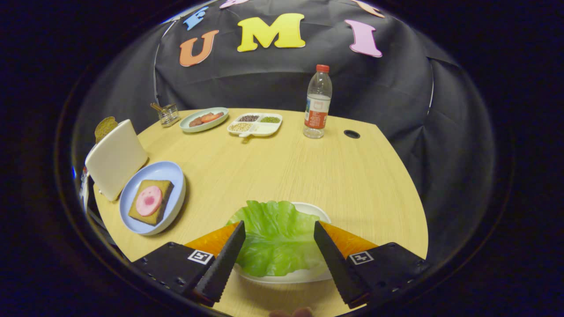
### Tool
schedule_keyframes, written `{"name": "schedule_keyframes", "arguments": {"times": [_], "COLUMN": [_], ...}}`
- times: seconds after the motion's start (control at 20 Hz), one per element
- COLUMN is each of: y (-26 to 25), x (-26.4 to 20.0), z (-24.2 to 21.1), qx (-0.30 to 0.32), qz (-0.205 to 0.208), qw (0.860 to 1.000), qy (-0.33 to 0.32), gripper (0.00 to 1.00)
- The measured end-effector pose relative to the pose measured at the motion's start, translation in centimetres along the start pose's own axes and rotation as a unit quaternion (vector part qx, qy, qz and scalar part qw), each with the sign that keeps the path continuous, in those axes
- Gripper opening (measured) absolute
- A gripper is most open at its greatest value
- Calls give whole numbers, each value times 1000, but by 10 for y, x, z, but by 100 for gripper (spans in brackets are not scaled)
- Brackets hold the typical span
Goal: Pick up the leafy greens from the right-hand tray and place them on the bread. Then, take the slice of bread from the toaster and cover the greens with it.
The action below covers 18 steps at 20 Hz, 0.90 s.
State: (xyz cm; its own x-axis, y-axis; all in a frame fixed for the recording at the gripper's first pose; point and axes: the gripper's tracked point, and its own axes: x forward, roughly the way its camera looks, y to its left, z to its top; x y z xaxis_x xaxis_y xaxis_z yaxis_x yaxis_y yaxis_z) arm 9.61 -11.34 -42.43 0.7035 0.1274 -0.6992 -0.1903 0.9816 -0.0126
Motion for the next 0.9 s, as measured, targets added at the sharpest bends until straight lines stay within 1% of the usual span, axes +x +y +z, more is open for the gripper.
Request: {"name": "schedule_keyframes", "arguments": {"times": [0.2,0.25,0.3,0.4,0.45,0.6,0.65,0.7,0.8,0.85,0.9], "y": [-4,-3,-2,-3,-9,-10,-10,-5,-3,-2,-2], "x": [17,18,19,19,19,20,17,22,25,23,24], "z": [-21,-17,-22,-22,-19,-22,-15,-22,-18,-19,-16], "qx": [-3,0,-5,-12,-13,-13,-16,-11,-17,-15,-11], "qz": [7,13,18,24,18,21,24,34,40,36,35], "qw": [999,1000,999,999,1000,999,1000,999,999,999,999], "qy": [35,25,29,29,20,23,12,14,5,6,3], "gripper": [96,97,99,97,96,83,79,62,26,27,2]}}
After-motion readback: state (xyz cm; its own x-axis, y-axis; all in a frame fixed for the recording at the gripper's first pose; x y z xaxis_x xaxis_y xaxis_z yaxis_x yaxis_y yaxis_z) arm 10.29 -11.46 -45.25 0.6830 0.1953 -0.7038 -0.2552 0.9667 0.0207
